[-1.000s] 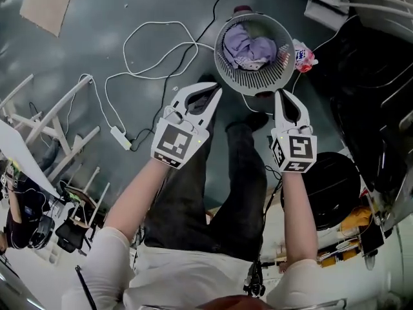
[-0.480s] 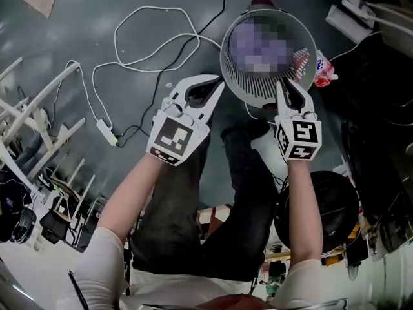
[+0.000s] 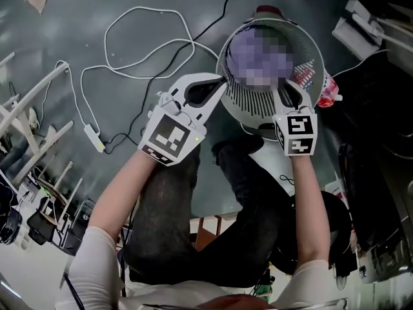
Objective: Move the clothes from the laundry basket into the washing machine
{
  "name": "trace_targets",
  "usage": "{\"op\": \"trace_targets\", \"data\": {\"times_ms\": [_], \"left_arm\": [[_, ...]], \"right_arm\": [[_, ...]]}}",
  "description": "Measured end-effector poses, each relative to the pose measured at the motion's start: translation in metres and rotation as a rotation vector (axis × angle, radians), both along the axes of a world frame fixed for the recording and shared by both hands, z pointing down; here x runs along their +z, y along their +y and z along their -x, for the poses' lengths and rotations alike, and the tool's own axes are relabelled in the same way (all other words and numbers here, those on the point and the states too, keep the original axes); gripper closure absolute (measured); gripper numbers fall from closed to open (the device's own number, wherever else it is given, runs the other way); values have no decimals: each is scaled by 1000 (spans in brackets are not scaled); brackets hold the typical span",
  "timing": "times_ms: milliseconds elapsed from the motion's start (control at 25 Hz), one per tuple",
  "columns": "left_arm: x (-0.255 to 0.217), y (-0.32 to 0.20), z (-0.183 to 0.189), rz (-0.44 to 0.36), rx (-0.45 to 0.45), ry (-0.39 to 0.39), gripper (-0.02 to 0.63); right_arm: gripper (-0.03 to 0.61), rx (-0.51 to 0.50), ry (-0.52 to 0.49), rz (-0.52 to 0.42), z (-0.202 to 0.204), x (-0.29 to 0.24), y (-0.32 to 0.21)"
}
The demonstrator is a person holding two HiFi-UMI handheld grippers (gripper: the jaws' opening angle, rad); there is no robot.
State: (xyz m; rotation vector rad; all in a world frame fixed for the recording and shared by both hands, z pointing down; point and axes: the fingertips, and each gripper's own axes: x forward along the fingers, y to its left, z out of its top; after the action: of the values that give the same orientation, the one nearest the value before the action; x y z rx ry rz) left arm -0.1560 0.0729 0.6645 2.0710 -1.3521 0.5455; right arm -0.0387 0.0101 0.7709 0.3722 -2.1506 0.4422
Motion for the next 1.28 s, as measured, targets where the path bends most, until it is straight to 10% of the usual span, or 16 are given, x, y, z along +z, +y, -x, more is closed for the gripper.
{"op": "trace_targets", "data": {"times_ms": [720,1280], "left_arm": [[59,-45,4,-103,200,1,609],[86,-58,-19,-181,339,-35,608]], "right_arm": [[408,-334,143,61,9,133,-7],[160,-216,368,235,-30,228,-4]]}}
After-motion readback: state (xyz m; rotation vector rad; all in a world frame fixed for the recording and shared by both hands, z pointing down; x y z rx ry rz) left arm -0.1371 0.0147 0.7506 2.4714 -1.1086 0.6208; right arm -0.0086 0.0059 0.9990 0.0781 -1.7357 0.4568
